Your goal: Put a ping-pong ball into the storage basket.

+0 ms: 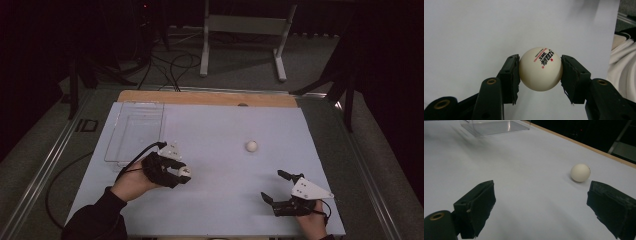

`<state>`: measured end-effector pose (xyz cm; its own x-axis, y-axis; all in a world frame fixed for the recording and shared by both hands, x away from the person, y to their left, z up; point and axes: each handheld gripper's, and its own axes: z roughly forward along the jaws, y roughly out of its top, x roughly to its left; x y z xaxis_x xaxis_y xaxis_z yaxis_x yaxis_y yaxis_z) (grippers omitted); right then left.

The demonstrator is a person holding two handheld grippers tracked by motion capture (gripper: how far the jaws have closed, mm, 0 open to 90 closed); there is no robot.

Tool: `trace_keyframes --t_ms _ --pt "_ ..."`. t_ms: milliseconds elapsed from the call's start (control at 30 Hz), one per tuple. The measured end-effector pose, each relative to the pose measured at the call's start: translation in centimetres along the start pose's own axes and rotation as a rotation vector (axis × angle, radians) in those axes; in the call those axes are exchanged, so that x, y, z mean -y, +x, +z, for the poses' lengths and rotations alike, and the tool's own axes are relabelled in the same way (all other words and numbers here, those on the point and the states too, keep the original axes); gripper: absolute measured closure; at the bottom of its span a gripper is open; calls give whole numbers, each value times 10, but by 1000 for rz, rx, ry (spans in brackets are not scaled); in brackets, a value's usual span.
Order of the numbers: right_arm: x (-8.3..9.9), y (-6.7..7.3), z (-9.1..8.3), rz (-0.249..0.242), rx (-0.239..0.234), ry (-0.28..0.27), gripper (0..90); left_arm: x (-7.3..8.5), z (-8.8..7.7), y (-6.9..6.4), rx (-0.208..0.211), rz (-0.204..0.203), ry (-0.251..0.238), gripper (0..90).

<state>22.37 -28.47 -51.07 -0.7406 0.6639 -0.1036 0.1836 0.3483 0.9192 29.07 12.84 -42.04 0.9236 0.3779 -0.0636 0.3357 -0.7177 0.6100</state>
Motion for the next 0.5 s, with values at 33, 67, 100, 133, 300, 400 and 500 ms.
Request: trace_keyframes --t_ms 33,67,100,133,300,400,500 --pt "0 0 0 -1 2 0 81 -1 -2 1 -3 -1 -4 524" --pt "0 0 0 -1 2 1 81 -1 -4 2 2 -4 -4 523" --pt "0 0 0 0 0 0 81 -2 -6 2 -3 3 -4 524" --pt "0 0 0 -1 2 1 81 -2 -8 3 -6 -2 -9 524" --pt "0 0 0 -4 2 -3 81 -5 -19 6 -18 -6 -16 524" --pt "0 0 0 -4 2 -1 81 -6 -25 10 -31 -12 -22 523" --pt "0 0 0 -5 1 0 81 -6 -30 13 -37 -15 -27 524"
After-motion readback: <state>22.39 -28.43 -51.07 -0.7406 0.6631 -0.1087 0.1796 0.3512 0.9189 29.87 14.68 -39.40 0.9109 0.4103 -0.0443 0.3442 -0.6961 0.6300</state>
